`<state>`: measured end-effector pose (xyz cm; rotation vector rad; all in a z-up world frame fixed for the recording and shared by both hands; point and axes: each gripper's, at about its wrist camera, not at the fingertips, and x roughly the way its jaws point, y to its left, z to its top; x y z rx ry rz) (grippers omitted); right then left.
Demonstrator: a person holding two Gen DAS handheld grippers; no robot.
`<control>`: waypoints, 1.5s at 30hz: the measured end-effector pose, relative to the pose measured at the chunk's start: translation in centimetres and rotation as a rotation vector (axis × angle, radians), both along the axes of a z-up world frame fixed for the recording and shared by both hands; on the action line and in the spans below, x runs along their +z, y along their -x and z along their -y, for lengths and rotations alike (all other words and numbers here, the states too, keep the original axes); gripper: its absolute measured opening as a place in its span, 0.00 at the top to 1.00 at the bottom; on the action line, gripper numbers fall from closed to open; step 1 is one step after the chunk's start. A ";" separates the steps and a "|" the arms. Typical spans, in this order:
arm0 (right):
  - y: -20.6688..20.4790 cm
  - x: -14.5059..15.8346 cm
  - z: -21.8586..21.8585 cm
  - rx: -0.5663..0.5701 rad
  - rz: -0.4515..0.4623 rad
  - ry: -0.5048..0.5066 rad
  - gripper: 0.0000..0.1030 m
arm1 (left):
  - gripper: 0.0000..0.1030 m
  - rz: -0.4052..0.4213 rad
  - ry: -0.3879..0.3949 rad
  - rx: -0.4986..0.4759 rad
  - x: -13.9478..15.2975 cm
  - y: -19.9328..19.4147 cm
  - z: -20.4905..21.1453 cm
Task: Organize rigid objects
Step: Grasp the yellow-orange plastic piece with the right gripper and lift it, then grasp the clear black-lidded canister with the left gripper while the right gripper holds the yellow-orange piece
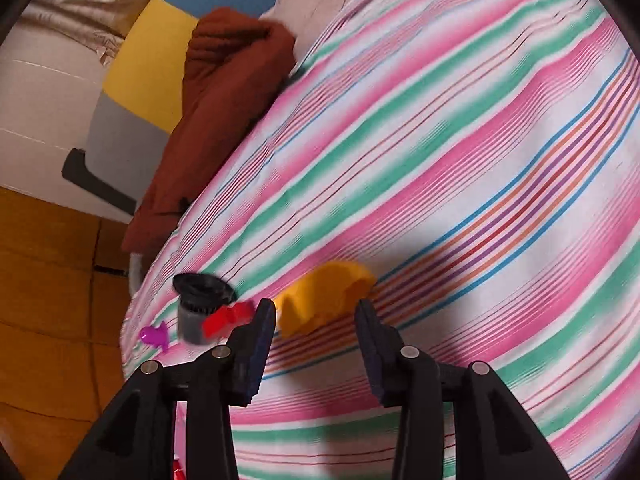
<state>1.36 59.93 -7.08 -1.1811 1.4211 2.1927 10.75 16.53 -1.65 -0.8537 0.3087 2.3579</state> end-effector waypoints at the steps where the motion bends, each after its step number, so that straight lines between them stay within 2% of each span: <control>1: 0.5 -0.3 0.2 0.012 0.000 0.007 0.60 | 0.00 0.001 0.000 0.001 0.0 0.0 0.0; 3: 1.2 -0.4 -0.2 0.030 0.017 -0.038 0.60 | 0.00 0.004 0.003 0.002 0.0 0.1 -0.1; 6: 0.3 1.5 -2.2 -0.100 0.063 -0.254 0.60 | 0.00 -0.007 0.004 0.006 0.0 0.0 0.1; 7: -0.4 2.3 -2.7 -0.131 0.057 -0.289 0.60 | 0.00 -0.007 0.000 0.008 0.0 0.1 0.2; 10: -1.5 2.4 -2.8 -0.164 0.028 -0.231 0.60 | 0.00 0.003 -0.007 0.018 0.0 0.3 0.1; 12: -1.2 1.4 -1.8 -0.141 0.035 -0.139 0.60 | 0.00 0.010 -0.009 0.018 -0.1 0.4 -0.1; 14: -0.6 1.2 -1.1 -0.101 0.058 -0.124 0.60 | 0.00 0.009 -0.009 0.010 -0.1 0.3 -0.3; 16: 1.1 1.5 -0.1 -0.038 0.090 -0.215 0.59 | 0.00 -0.003 -0.003 0.001 0.1 0.1 -0.6; 17: 2.2 1.7 0.8 0.007 0.132 -0.318 0.59 | 0.00 -0.007 -0.001 -0.003 0.1 0.1 -0.6; 20: 3.2 1.4 1.6 0.075 0.221 -0.475 0.59 | 0.00 -0.004 0.004 -0.009 0.1 0.2 -1.0; 23: 2.3 0.6 0.7 0.074 0.203 -0.414 0.62 | 0.00 0.005 0.002 -0.012 0.1 0.7 -1.5; 25: 1.9 0.4 0.4 0.071 0.192 -0.395 0.75 | 0.00 -0.002 0.005 -0.007 0.4 1.2 -2.4; 29: 1.2 0.4 0.6 0.072 0.176 -0.312 0.74 | 0.00 0.004 -0.020 0.003 1.1 2.8 -4.5; 32: 0.4 0.3 0.6 0.075 0.167 -0.253 0.74 | 0.00 -0.029 -0.017 0.012 1.6 4.7 -6.8; 38: 0.1 0.3 0.6 0.084 0.156 -0.240 0.74 | 0.00 -0.092 0.125 0.018 0.9 11.0 -13.5; 40: 0.0 0.5 0.6 0.096 0.161 -0.255 0.74 | 0.00 -0.082 0.164 0.014 -0.1 13.4 -15.5; 45: 0.6 0.3 0.4 0.102 0.174 -0.253 0.74 | 0.00 -0.004 0.180 0.011 -2.6 18.1 -18.9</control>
